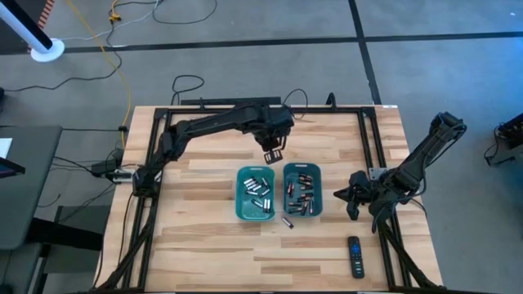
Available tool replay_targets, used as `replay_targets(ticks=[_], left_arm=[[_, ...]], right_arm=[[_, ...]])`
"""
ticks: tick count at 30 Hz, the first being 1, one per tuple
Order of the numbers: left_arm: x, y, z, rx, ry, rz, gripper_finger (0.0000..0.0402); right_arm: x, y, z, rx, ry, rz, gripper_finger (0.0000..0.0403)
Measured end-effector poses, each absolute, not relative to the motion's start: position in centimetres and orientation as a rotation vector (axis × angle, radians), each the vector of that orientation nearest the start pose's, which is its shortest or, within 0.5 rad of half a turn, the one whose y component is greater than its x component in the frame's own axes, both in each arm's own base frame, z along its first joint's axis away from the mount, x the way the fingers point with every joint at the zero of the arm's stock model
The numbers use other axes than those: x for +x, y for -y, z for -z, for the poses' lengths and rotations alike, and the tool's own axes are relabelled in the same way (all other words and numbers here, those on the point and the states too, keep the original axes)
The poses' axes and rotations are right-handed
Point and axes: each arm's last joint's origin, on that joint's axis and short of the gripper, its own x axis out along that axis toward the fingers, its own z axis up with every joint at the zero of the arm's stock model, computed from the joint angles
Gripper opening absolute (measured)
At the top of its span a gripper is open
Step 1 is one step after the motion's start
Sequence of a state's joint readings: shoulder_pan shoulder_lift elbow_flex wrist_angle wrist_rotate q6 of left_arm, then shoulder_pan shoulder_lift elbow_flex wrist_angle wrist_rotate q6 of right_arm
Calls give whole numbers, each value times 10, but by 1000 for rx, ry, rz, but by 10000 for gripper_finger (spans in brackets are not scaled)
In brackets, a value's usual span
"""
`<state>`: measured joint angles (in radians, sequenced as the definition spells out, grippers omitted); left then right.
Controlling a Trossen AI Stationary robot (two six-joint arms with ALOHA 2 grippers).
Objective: Sort batteries
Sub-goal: Put the silver battery into the green bin
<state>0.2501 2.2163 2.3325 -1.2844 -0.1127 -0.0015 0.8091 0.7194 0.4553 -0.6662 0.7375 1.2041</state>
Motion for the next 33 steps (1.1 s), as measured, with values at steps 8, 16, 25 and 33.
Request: replay_targets(ticks=[8,16,25,33], left_arm=[[445,-72,-310,-82,-1181,-275,39],[450,-29,-264,-98,-1297,-255,39],[421,1,-226,-173,-1311,-296,39],[386,6,-206,-341,-1184,-374,39]], right_arm=[[102,-78,-200,510,-582,320,28],[102,-78,-200,510,-583,320,28],[102,-78,-200,509,-583,320,28],[102,-78,-200,509,-583,321,28]])
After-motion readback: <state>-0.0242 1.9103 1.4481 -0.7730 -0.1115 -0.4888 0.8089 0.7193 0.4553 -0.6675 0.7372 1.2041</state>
